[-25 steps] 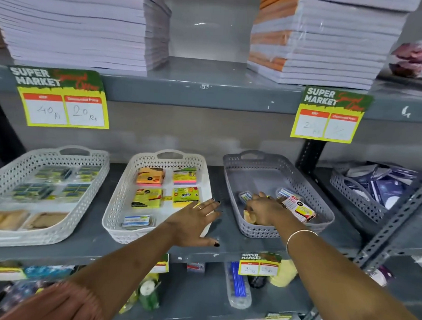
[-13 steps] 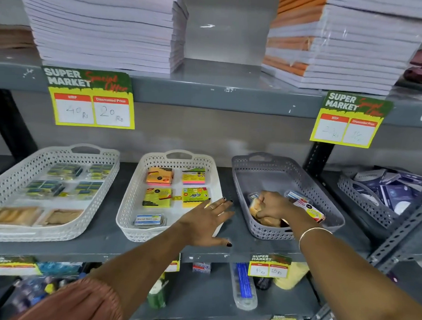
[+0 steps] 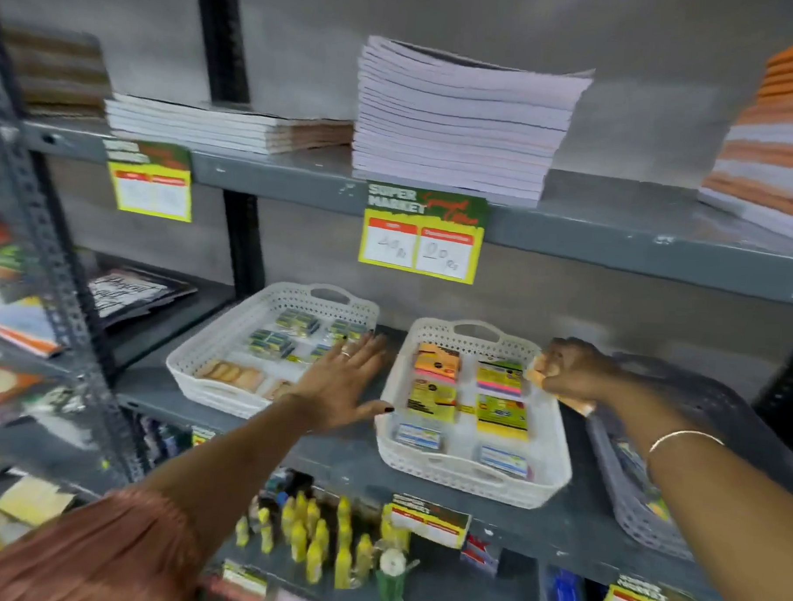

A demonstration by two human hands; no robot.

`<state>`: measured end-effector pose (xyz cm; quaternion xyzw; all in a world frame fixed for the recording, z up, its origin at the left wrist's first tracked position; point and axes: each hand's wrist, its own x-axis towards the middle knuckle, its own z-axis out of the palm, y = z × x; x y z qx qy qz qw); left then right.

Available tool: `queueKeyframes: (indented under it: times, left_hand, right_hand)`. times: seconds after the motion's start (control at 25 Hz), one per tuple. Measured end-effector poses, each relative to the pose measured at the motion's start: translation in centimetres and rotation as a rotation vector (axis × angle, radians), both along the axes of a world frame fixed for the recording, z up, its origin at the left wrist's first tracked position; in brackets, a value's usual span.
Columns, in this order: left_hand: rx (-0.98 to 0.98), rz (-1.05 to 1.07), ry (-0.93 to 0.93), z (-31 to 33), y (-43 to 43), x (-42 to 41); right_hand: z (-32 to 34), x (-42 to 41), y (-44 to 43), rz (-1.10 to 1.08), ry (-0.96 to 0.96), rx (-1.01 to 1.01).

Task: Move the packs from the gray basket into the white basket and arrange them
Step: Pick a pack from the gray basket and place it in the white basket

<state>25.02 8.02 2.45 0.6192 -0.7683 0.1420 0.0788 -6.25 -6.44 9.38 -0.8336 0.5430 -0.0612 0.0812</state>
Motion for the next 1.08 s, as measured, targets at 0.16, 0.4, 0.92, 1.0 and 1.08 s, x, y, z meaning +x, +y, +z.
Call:
queueKeyframes:
  times: [0.16, 0.4, 0.92, 1.0, 1.08]
  left_hand:
    - [0.03, 0.196, 0.077, -0.7, 4.9, 11.1]
    - [0.123, 0.413, 0.206, -4.1, 11.2, 25.1]
    - [0.356, 0.373, 0.131, -10.1, 9.9, 29.8]
    - [0.357, 0.368, 0.155, -10.5, 9.5, 30.0]
    - [0.336, 0.367, 0.178, -10.9, 9.3, 30.1]
  right_hand:
    - [0.9, 10.3, 2.1, 0.112, -0.078, -0.043]
    - [-0.7, 26.6, 6.7, 0.268, -0.176, 0.018]
    - [-8.5, 36.2, 9.8, 0.314, 0.147, 0.155]
    - [-8.9, 36.3, 9.6, 0.305, 0.151, 0.166]
    - [-9.1, 36.4, 9.6, 0.311, 0.164, 0.174]
